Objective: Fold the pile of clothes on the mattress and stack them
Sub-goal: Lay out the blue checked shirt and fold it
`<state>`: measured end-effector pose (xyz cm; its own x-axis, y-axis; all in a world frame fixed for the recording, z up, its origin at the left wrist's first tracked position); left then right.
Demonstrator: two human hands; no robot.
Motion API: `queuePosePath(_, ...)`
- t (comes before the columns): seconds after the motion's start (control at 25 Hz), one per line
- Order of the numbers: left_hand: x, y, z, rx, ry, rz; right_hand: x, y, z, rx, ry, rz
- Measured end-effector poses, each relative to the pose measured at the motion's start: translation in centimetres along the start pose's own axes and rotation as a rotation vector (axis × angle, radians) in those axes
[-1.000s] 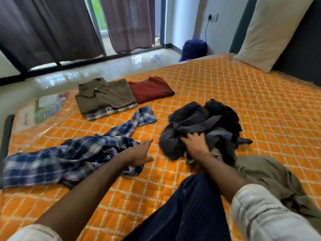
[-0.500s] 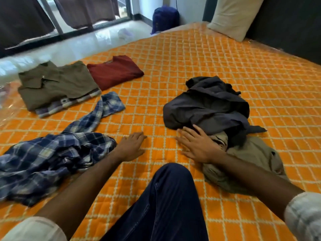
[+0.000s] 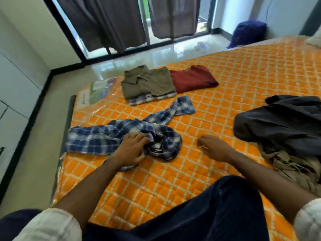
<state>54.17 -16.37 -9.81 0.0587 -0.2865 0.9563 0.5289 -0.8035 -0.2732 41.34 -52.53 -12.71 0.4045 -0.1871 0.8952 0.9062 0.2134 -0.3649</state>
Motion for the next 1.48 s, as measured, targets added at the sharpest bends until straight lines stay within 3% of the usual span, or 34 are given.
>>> queuePosePath(0.08,-1.4,-2.7,2.0,0.143,-0.041,0.176,0.1,4.6,6.8,0.192,0.124,0.003)
queuePosePath(0.16,-2.8,-3.9,2.7,0.246,-0.052,0.359,-1.0,7.9,11.8,0.159,0.077,0.041)
queuePosePath(0.28,-3.7,-4.2,2.1,0.343,-0.079,0.321,-2.5,10.2,15.1,-0.086,-0.053,0.154)
queuePosePath(0.4,-4.1,-4.4,3.2,0.315,-0.02,0.231,0.0,9.8,14.3,0.002,0.278,0.327)
queuePosePath(0.44,-3.9,-4.6,4.0,0.298,-0.107,0.197,1.3,9.0,13.4,0.038,0.418,0.391)
queuePosePath(0.52,-2.7,-5.3,5.1,0.244,-0.604,0.05,3.7,6.5,11.2,0.011,0.732,0.355)
queuePosePath(0.6,-0.4,-5.8,5.3,0.213,-1.187,-0.234,5.0,4.2,8.9,0.005,1.069,0.116)
queuePosePath(0.68,2.8,-4.9,6.4,0.281,-1.559,-0.565,5.8,3.3,6.6,-0.113,1.313,-0.161)
queuePosePath(0.76,6.4,-4.1,9.2,0.316,-1.825,-0.881,6.3,3.4,4.2,-0.391,1.182,-0.408)
queuePosePath(0.84,9.2,-3.5,13.1,0.342,-1.898,-1.179,6.5,3.6,2.7,-0.552,0.877,-0.438)
queuePosePath(0.88,10.0,-3.6,14.3,0.395,-1.807,-1.217,6.4,3.5,2.7,-0.582,0.75,-0.391)
queuePosePath(0.96,9.4,-3.3,14.4,0.472,-1.515,-0.964,5.9,3.7,3.7,-0.556,0.453,-0.31)
queuePosePath(1.04,6.3,-2.6,12.3,0.491,-1.201,-0.603,5.3,4.7,6.2,-0.358,0.259,-0.24)
queuePosePath(1.16,1.9,-1.5,8.2,0.337,-0.785,-0.287,4.2,7.5,10.7,-0.113,0.257,-0.084)
queuePosePath(1.28,0.1,-0.1,6.2,0.296,-0.435,-0.057,3.6,10.9,14.1,-0.207,0.273,0.032)
queuePosePath(1.36,-0.8,0.0,7.1,0.432,-0.361,-0.019,2.9,12.9,15.3,-0.241,0.193,0.12)
queuePosePath(1.48,-3.1,-1.9,10.7,0.634,-0.652,-0.058,1.7,13.7,15.2,-0.169,0.052,0.156)
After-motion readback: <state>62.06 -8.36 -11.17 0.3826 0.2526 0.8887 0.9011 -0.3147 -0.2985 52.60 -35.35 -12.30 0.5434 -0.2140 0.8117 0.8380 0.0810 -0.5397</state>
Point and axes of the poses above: each hand's wrist, its own y-axis towards the middle knuckle, its own x-axis out of the back of the hand, z = x × y, the point moved 1 cm from there along y, towards the middle knuckle, and after that the axes turned 13 degrees about z, right-handed, at the moved point
